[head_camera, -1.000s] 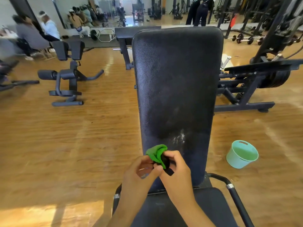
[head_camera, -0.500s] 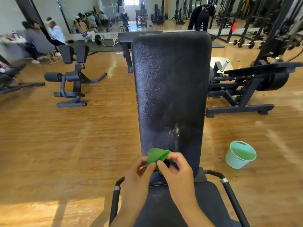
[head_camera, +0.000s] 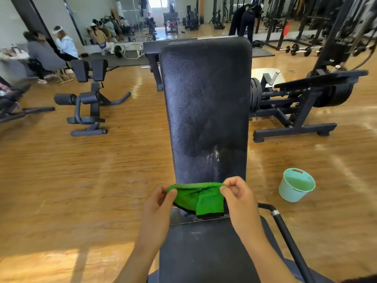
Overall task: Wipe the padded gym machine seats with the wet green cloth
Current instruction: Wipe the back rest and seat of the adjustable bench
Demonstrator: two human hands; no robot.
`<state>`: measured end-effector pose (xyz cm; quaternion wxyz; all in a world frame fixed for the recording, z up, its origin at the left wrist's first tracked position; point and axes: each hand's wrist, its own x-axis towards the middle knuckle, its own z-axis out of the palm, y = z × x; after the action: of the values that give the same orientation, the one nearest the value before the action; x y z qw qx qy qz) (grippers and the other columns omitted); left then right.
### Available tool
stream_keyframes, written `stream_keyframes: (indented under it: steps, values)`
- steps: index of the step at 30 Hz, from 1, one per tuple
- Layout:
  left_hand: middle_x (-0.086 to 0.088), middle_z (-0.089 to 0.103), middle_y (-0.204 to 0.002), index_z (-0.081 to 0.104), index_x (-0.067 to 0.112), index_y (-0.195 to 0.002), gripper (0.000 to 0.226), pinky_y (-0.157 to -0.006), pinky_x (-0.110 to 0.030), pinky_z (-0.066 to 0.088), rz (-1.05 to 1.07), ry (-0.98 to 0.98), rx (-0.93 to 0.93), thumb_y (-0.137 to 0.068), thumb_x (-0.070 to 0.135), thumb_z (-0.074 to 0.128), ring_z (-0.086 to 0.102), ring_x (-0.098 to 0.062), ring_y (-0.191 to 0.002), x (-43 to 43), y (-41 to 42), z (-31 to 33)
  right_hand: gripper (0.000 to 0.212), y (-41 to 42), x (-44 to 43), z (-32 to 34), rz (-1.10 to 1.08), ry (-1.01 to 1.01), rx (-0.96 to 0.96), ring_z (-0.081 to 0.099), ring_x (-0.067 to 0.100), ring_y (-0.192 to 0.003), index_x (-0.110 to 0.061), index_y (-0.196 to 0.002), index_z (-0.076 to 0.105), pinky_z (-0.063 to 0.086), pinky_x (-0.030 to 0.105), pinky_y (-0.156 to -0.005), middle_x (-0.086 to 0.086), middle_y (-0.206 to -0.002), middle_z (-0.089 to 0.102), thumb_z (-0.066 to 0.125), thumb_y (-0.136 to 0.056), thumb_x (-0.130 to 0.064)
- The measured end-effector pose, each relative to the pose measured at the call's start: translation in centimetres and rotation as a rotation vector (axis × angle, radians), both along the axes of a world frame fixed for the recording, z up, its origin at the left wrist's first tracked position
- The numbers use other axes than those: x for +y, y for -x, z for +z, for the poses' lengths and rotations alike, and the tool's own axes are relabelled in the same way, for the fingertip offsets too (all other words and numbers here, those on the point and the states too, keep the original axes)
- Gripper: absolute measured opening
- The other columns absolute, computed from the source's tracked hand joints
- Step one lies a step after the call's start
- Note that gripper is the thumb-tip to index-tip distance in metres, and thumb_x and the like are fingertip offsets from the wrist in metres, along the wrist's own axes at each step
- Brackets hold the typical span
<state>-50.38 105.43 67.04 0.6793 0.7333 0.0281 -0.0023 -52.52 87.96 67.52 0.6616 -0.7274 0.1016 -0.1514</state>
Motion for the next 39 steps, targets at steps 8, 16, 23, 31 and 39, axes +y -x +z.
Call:
stream_keyframes:
  steps: [8,16,23,31,39]
  values:
    - [-0.007,0.068,-0.079,0.066,0.01,-0.089,0.013,-0.072,-0.04,0.048,-0.053,0.029,-0.053,-0.096,0.013,0.055,0.064,-0.018,-0.078,-0.8,-0.5,0.7,0.018,0.4,-1.7,0.4,-0.005,0.036,-0.022,0.043,0.0,-0.059,-0.015,-0.081,0.052,0.036,0.013,-0.056,-0.015,-0.061,0.05,0.055,-0.094,-0.002]
    - [0.002,0.066,-0.076,0.066,0.014,-0.085,0.01,-0.072,-0.029,0.05,-0.151,-0.016,-0.115,-0.091,0.008,0.062,0.061,-0.013,-0.075,-3.1,0.7,0.3,0.02,1.1,0.1,0.0,-0.147,0.44,-0.071,0.056,0.018,-0.086,-0.035,-0.081,0.052,0.046,0.033,-0.072,-0.012,-0.081,0.058,0.064,-0.088,-0.021]
    - [0.007,0.07,-0.087,0.066,0.024,-0.095,0.027,-0.072,-0.025,0.053,-0.201,-0.099,-0.114,-0.075,0.013,0.08,0.066,-0.01,-0.081,-4.6,1.3,-0.4,0.018,0.6,1.1,0.3,-0.096,0.313,-0.05,0.063,0.003,-0.07,-0.027,-0.077,0.058,0.052,0.024,-0.062,-0.015,-0.074,0.066,0.068,-0.087,-0.014]
    - [-0.002,0.066,-0.081,0.064,0.01,-0.081,0.008,-0.074,-0.024,0.051,0.017,-0.097,-0.164,-0.087,0.006,0.067,0.063,-0.021,-0.082,-2.2,-2.1,-0.9,0.017,-0.4,-1.8,-0.7,-0.205,0.201,-0.049,0.059,0.005,-0.073,-0.029,-0.087,0.05,0.048,0.028,-0.066,-0.019,-0.079,0.06,0.052,-0.097,-0.016]
    - [-0.008,0.051,-0.064,0.051,0.006,-0.078,0.019,-0.059,-0.033,0.044,0.021,-0.019,-0.13,-0.093,0.012,0.061,0.05,-0.015,-0.064,-2.2,-3.2,-0.2,0.014,-1.1,-2.6,-1.0,-0.096,0.272,-0.024,0.047,0.01,-0.054,-0.031,-0.09,0.048,0.04,0.042,-0.053,-0.007,-0.06,0.055,0.051,-0.098,-0.021]
